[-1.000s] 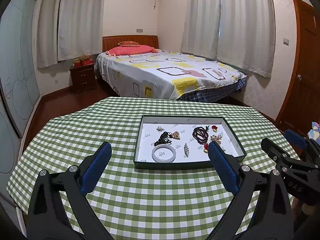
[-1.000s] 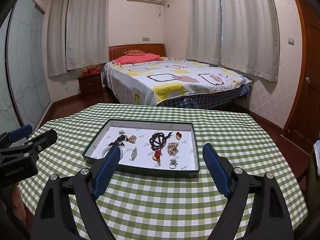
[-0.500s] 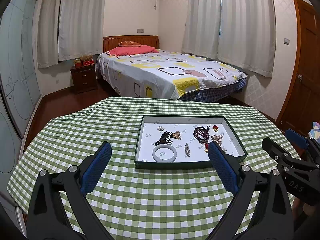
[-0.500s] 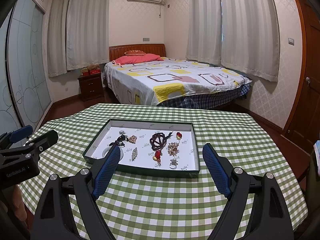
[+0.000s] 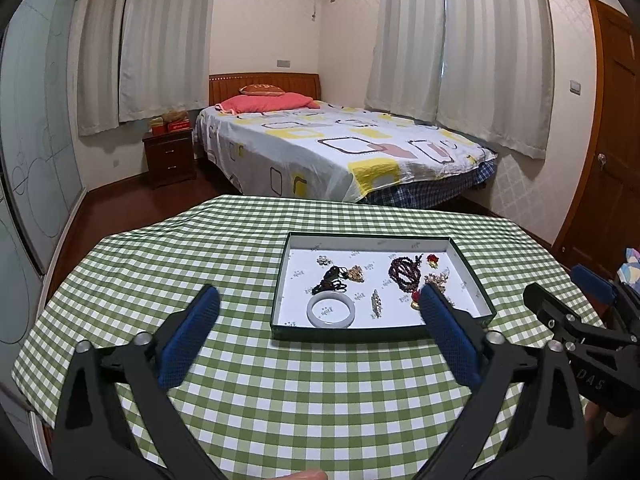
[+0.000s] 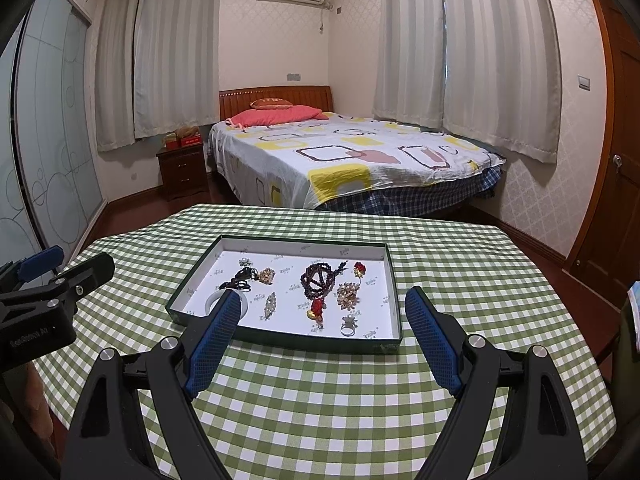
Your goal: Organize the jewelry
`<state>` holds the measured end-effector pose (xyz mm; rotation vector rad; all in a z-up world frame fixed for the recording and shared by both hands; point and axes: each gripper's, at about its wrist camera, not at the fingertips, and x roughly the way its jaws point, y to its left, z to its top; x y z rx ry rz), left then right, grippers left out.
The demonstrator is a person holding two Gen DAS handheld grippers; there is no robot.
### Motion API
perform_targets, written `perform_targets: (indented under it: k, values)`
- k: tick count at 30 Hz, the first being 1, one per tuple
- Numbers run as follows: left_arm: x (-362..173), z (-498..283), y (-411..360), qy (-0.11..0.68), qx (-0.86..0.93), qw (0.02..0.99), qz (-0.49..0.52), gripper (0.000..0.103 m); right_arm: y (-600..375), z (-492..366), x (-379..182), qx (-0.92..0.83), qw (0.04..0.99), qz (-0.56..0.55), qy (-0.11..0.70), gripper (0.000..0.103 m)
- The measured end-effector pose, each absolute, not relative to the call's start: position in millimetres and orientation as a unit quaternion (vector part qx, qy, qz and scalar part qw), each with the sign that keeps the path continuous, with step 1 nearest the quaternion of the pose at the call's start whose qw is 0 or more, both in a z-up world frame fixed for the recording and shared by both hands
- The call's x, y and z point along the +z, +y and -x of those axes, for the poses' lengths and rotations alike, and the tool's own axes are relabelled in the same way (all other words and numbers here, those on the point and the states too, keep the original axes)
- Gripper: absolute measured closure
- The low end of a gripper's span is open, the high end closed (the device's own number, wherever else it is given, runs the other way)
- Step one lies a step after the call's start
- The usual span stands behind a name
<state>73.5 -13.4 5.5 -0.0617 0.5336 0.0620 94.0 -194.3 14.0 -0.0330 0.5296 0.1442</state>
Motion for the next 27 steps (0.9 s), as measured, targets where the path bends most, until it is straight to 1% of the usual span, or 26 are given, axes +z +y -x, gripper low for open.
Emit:
perform_targets:
  k: [11,18,22,27]
  values:
    - [4.5,-75.2,-11.6,0.259,0.023,0.965,0.041,0.004,-193.3,-95.4,9.6,0.072,0.961,0.019,0.266,0.022]
    - [5.4,-75.8,-13.9,0.243,0.032,0.969,0.018,0.004,-193.0,-97.2,5.5,0.072,0.96,0.018,0.271,0.022]
    - [-2.0,-85.1,-8.2,0.257,0.041,0.965,0.026,0.004,-196.3,-102.7,1.0,0.069,0.959,0.017,0.276,0.022]
    - [-24.9,-109.2,6.0,0.3,0.044,0.953,0.03,0.004,-208.3,-117.9,-11.3,0.059,0.955,0.014,0.289,0.022]
